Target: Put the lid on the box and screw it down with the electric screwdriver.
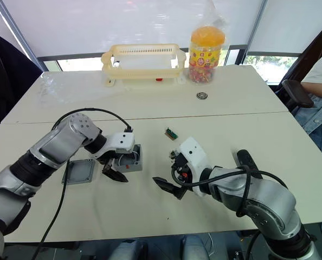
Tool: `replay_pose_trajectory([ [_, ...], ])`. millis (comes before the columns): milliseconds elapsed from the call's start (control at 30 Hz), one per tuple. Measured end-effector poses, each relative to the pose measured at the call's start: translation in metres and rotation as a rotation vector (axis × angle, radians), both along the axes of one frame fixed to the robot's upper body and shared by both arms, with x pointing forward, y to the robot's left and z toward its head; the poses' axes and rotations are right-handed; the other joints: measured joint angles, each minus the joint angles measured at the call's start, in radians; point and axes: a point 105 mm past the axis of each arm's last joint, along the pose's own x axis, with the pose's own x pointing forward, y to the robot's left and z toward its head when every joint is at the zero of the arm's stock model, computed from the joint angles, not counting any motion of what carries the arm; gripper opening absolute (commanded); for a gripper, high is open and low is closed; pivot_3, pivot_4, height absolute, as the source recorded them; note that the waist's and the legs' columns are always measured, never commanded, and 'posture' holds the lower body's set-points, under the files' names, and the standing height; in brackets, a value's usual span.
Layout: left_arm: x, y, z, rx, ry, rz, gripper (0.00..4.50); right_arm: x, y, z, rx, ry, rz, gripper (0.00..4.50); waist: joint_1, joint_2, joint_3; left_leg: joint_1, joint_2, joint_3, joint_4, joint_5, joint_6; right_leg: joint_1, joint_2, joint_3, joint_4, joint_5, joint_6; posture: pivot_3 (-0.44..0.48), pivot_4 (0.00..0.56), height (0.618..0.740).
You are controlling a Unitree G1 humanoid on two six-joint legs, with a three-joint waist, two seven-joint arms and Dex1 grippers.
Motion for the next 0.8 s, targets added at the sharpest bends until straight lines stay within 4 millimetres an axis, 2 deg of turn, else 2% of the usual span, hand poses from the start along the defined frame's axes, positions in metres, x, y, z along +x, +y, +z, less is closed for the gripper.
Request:
replay_pose_trajectory([
  [200, 0.003, 0.000, -0.003, 0.007, -0.018, 0.014, 0.15, 0.004, -0.004, 0.002, -0.003, -0.015, -0.024, 4.50, 0.001, 0.000, 0.000, 0.000, 0.000, 0.000, 0.000, 0.000, 0.000, 0.000, 0.000, 0.000, 0.000, 0.000, 0.000, 0.000, 0.150, 0.740],
  [267, 0.006, -0.001, 0.003, -0.001, -0.044, 0.019, 0.06, 0.005, -0.006, 0.003, -0.005, -0.017, -0.030, 4.50, 0.003, 0.000, -0.001, 0.001, 0.000, 0.000, 0.000, 0.000, 0.000, 0.001, 0.000, 0.000, 0.000, 0.000, 0.000, 0.000, 0.150, 0.740],
  [500, 0.009, 0.001, 0.000, 0.008, -0.052, -0.014, 0.06, 0.002, -0.017, 0.001, -0.030, 0.006, -0.028, 4.50, 0.004, 0.001, -0.002, 0.002, 0.000, 0.000, 0.001, 0.000, 0.000, 0.002, 0.000, 0.000, 0.001, 0.000, 0.000, 0.000, 0.150, 0.740],
  [667, 0.005, 0.002, -0.001, 0.024, -0.088, -0.236, 0.06, -0.011, -0.029, 0.000, -0.051, 0.052, 0.026, 4.50, 0.005, 0.000, -0.001, 0.001, 0.000, 0.000, 0.001, 0.000, 0.000, 0.002, 0.000, 0.000, 0.000, 0.000, 0.000, 0.000, 0.150, 0.740],
  [800, 0.001, -0.006, -0.001, 0.018, -0.112, -0.400, 0.06, -0.013, -0.032, 0.002, -0.053, 0.058, 0.037, 4.50, 0.007, 0.000, -0.001, 0.001, 0.000, 0.000, 0.001, 0.000, 0.000, 0.002, 0.000, 0.000, 0.000, 0.000, 0.000, 0.000, 0.150, 0.740],
])
